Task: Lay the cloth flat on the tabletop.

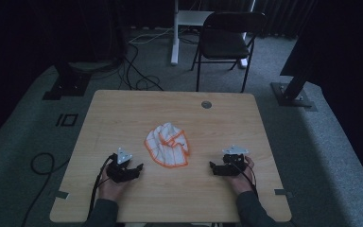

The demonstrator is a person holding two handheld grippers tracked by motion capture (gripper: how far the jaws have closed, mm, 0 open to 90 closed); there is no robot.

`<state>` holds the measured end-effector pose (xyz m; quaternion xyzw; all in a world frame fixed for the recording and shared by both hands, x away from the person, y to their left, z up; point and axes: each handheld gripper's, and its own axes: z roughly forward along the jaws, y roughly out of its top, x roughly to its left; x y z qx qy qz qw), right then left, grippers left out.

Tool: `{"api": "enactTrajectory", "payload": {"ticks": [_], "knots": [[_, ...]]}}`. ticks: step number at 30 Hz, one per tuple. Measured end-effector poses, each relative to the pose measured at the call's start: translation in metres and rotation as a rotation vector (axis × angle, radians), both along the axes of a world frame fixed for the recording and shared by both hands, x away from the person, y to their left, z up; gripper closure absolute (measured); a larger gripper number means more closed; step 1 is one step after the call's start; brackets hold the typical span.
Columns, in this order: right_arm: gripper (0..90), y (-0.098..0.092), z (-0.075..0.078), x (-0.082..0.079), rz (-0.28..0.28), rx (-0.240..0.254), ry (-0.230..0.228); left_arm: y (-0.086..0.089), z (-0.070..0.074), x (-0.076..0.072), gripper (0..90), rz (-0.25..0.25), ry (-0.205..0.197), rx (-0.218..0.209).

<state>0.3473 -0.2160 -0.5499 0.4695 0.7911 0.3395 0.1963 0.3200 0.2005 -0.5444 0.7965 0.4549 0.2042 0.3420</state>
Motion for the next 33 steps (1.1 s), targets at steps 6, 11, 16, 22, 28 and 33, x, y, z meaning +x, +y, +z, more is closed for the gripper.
{"api": "enactTrajectory", "payload": {"ticks": [6, 11, 16, 22, 28, 33], "knots": [[11.2, -0.002, 0.0, 0.01, 0.05, -0.002, 0.003, 0.0, 0.0, 0.0, 36.8, 0.0, 0.0, 0.0], [13.4, -0.003, 0.0, 0.006, 0.033, 0.002, -0.003, 0.0, 0.0, 0.0, 36.9, 0.004, -0.001, 0.001], [13.6, -0.003, 0.0, 0.004, 0.021, 0.003, -0.005, -0.001, 0.0, 0.0, 38.8, 0.014, -0.001, 0.0], [13.6, -0.003, 0.0, 0.004, 0.021, 0.002, -0.005, -0.001, 0.001, 0.001, 43.1, 0.037, 0.007, -0.008], [13.6, -0.003, 0.0, 0.004, 0.021, 0.003, -0.005, -0.003, 0.005, 0.0, 46.7, 0.043, 0.035, -0.004], [13.9, -0.003, 0.0, 0.004, 0.022, 0.003, -0.005, -0.007, 0.011, -0.002, 46.6, 0.032, 0.02, -0.016]]}}
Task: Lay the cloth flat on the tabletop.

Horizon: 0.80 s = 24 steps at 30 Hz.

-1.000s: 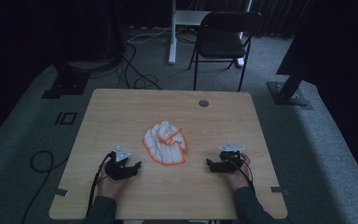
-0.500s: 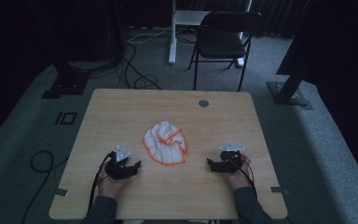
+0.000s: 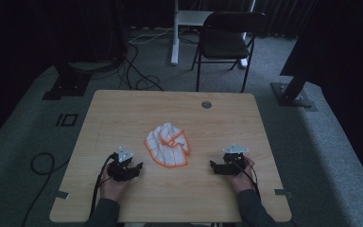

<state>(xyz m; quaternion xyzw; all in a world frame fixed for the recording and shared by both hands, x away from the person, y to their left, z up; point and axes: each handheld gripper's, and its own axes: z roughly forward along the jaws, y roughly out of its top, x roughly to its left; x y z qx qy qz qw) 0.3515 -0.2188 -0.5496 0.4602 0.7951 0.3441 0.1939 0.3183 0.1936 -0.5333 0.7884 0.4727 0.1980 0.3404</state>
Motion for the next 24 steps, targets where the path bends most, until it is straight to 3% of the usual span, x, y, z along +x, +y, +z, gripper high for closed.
{"api": "enactTrajectory", "payload": {"ticks": [11, 24], "knots": [[14.0, 0.0, 0.0, 0.0, 0.015, -0.001, 0.0, -0.008, 0.011, 0.001, 46.8, -0.033, -0.014, -0.022], [14.1, 0.0, 0.0, 0.0, 0.015, 0.0, 0.001, -0.032, 0.023, 0.008, 47.1, -0.091, -0.042, -0.039]]}}
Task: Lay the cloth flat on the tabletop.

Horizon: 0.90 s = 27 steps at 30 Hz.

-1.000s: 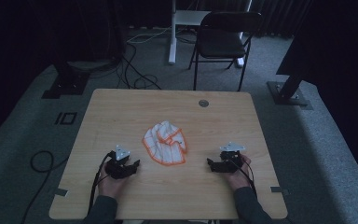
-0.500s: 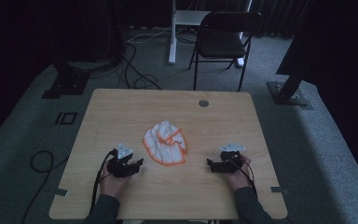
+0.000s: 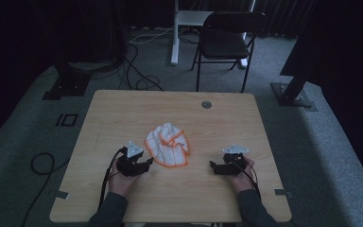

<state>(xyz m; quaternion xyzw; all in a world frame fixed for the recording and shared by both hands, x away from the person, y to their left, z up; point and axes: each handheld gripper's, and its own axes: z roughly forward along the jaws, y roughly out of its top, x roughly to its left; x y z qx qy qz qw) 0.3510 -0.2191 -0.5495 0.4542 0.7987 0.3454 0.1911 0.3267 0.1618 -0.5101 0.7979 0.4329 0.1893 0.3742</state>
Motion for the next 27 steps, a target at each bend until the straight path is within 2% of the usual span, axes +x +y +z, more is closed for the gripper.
{"api": "enactTrajectory", "payload": {"ticks": [11, 16, 19, 27], "knots": [[14.0, 0.0, 0.0, 0.0, 0.001, 0.0, 0.0, -0.022, 0.003, 0.007, 47.2, -0.039, -0.011, -0.007], [14.1, 0.0, 0.0, 0.0, 0.001, 0.0, 0.0, -0.037, 0.002, 0.009, 47.4, -0.075, -0.014, -0.011], [14.0, 0.0, 0.0, 0.0, 0.0, 0.0, 0.0, -0.045, 0.002, 0.01, 47.4, -0.102, -0.014, 0.0], [14.1, 0.0, 0.0, 0.0, 0.0, 0.0, 0.0, -0.065, -0.001, 0.014, 53.3, -0.136, -0.008, 0.004]]}}
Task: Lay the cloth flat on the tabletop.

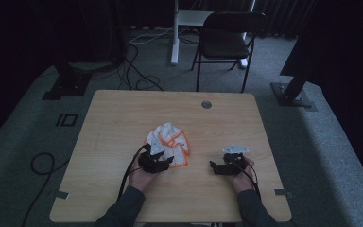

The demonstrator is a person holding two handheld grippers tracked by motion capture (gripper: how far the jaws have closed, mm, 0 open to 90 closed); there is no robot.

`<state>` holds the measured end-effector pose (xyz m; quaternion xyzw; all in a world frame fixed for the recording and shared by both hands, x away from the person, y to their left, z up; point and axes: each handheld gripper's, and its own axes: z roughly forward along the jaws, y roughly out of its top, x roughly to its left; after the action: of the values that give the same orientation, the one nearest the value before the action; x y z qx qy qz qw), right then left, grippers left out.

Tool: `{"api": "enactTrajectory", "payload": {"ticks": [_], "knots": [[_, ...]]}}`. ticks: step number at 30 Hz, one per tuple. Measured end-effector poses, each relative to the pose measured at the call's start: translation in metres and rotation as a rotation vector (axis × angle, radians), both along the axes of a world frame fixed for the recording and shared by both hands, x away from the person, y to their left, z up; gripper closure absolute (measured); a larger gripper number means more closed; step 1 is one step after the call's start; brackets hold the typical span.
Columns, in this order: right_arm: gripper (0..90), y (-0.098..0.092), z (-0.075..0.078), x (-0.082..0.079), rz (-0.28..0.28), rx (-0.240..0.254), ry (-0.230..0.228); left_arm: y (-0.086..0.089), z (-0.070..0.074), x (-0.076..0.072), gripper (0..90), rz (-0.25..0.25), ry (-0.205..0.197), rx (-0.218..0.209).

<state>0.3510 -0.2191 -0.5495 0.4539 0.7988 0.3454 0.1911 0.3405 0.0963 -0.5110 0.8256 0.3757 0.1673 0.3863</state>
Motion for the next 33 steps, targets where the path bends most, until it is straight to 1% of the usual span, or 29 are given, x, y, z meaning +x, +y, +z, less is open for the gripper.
{"api": "enactTrajectory", "payload": {"ticks": [1, 2, 5, 6, 7, 8, 9, 11, 16, 20, 22, 25, 28, 31, 33], "knots": [[14.0, 0.0, 0.0, 0.0, 0.0, 0.0, 0.0, -0.006, -0.002, 0.001, 53.9, -0.007, 0.005, -0.004], [14.0, 0.0, 0.0, 0.0, 0.0, 0.0, 0.0, -0.006, -0.002, 0.001, 54.1, -0.007, 0.005, -0.004], [14.1, 0.0, 0.0, 0.0, 0.001, -0.001, 0.0, -0.016, -0.007, 0.002, 54.3, -0.027, 0.017, 0.003], [14.1, 0.0, 0.0, 0.0, 0.001, -0.001, 0.0, -0.016, -0.007, 0.002, 54.3, -0.027, 0.017, 0.003], [14.1, 0.0, 0.0, 0.0, 0.001, -0.001, -0.001, -0.021, -0.01, 0.003, 54.1, -0.031, 0.026, -0.001], [14.1, 0.0, 0.0, 0.0, 0.001, -0.001, -0.001, -0.021, -0.01, 0.003, 54.0, -0.031, 0.026, -0.001], [14.6, 0.0, 0.0, 0.0, 0.0, 0.0, -0.002, -0.025, -0.013, 0.004, 53.9, -0.039, 0.033, 0.007], [14.7, 0.0, 0.0, 0.0, -0.001, 0.0, -0.002, -0.028, -0.016, 0.005, 53.7, -0.04, 0.04, 0.009], [14.7, 0.0, 0.0, 0.0, -0.001, 0.001, -0.002, -0.033, -0.019, 0.006, 53.5, -0.047, 0.054, 0.006], [14.7, 0.0, 0.0, 0.0, -0.001, 0.001, -0.002, -0.038, -0.024, 0.007, 53.8, -0.057, 0.065, 0.019], [14.7, 0.0, 0.0, 0.0, -0.001, 0.0, -0.002, -0.04, -0.027, 0.007, 54.9, -0.063, 0.072, 0.035], [14.7, 0.0, 0.0, 0.0, -0.001, 0.0, -0.002, -0.04, -0.028, 0.006, 56.2, -0.058, 0.066, 0.035], [14.7, 0.0, 0.0, 0.0, -0.001, 0.0, -0.002, -0.039, -0.028, 0.005, 60.2, -0.058, 0.058, 0.047], [14.8, 0.0, 0.0, 0.0, -0.001, 0.0, -0.003, -0.036, -0.028, 0.004, 66.5, -0.058, 0.055, 0.064], [14.8, 0.0, 0.0, 0.0, -0.001, 0.0, -0.002, -0.032, -0.027, 0.003, 69.7, -0.06, 0.056, 0.064]]}}
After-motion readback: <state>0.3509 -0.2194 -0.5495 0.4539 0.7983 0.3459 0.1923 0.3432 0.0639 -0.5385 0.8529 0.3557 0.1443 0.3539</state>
